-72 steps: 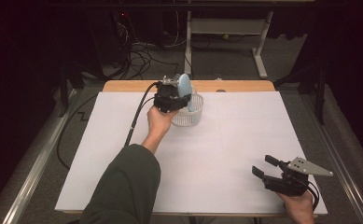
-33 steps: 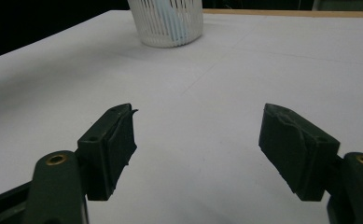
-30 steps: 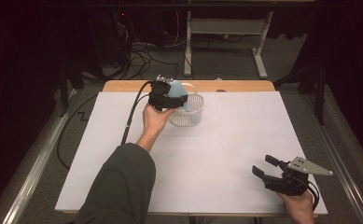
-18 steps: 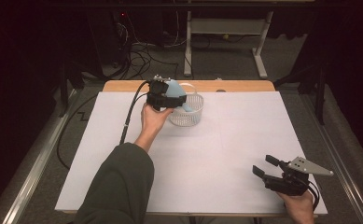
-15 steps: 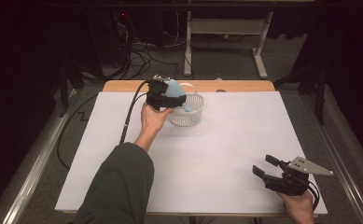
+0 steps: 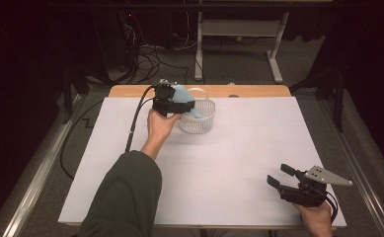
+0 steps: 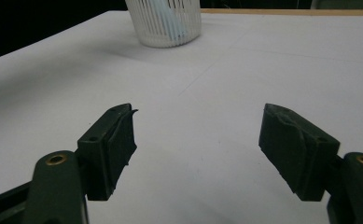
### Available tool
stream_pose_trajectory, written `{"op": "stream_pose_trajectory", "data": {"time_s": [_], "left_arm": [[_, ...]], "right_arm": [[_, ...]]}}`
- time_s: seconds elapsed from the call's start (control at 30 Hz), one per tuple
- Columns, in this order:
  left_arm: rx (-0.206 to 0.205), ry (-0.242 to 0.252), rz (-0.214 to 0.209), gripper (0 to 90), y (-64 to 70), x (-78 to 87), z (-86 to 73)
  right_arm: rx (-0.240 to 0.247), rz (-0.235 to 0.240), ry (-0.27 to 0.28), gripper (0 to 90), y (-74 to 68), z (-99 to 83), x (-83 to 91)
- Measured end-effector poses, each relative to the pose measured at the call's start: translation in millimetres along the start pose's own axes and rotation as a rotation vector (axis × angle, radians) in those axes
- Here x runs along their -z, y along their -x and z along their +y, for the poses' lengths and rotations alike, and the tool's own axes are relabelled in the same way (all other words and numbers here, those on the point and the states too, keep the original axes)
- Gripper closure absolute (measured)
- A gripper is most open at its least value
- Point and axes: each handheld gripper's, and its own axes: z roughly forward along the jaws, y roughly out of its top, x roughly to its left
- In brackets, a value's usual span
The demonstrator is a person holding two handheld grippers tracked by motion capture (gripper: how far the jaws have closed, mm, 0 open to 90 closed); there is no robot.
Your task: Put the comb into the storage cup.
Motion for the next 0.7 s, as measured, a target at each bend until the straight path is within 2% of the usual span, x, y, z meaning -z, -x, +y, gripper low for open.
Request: {"op": "stream_pose_trajectory", "data": {"time_s": [0.17, 0.27, 0.43, 0.7], "left_arm": [[0.007, -0.005, 0.001, 13.6, -2.6, 0.3, -0.9], [0.015, 0.016, 0.001, 13.0, -5.4, 2.2, -3.7], [0.034, 0.007, 0.014, 12.9, -11.7, 2.6, -8.4], [0.043, 0.004, 0.019, 12.9, -16.1, 5.3, -11.2]], "right_arm": [[-0.002, -0.001, 0.001, 27.2, 0.0, 0.0, 0.2], [0.000, 0.000, 0.000, 27.2, 0.0, 0.0, 0.1], [0.002, -0.001, 0.001, 27.4, -0.4, 0.0, 0.7], [0.003, -0.003, -0.001, 27.3, -0.7, 0.1, 0.4]]}}
